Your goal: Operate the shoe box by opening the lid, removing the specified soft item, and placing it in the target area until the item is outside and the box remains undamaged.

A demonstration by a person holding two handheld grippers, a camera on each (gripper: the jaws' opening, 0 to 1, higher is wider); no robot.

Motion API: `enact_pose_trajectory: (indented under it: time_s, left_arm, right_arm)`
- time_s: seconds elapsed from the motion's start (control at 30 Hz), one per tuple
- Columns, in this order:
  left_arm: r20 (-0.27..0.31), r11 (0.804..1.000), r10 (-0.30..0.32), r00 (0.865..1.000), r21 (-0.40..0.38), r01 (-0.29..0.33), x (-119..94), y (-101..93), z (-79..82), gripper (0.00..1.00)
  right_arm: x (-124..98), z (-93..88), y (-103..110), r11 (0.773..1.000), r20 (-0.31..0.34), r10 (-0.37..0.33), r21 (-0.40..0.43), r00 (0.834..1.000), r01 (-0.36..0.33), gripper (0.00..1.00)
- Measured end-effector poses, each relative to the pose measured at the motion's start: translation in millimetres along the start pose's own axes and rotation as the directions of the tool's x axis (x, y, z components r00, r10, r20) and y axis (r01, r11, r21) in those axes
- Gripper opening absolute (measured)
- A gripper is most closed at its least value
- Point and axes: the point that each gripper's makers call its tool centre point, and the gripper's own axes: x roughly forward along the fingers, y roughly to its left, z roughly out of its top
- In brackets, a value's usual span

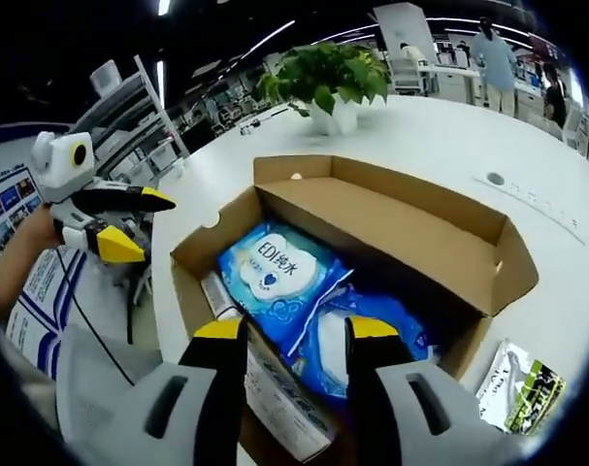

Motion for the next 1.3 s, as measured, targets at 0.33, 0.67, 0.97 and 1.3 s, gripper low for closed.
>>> enact_pose_trajectory:
  time_s: [0.33,0.67,0.97,1.3]
  left_arm:
    - [0.03,0.999,-0.034,0.999,0.024,0.033,-10.0,1.6,-11.1,0.73]
    - [0.066,0.999,-0.052,0.996,0.018,0.051,-15.2,3.1,-21.9,0.8]
    - [0.091,0.997,-0.073,0.993,0.015,0.072,-19.9,2.1,-28.4,0.86]
    - [0.102,0.997,-0.071,0.992,0.018,0.069,-20.3,1.1,-30.9,0.86]
  right_arm:
    - [19.5,-3.8,-0.7,1.0,-0.029,-0.009,-0.006,1.0,0.009,0.3]
    - [33.9,-2.1,-1.2,1.0,-0.047,-0.007,-0.009,0.999,0.006,0.27]
    - [46.7,-4.8,-2.6,0.999,-0.059,-0.016,0.041,0.998,0.018,0.2]
    - [52.7,-9.4,-11.4,0.995,-0.083,-0.094,-0.025,0.992,0.092,0.04]
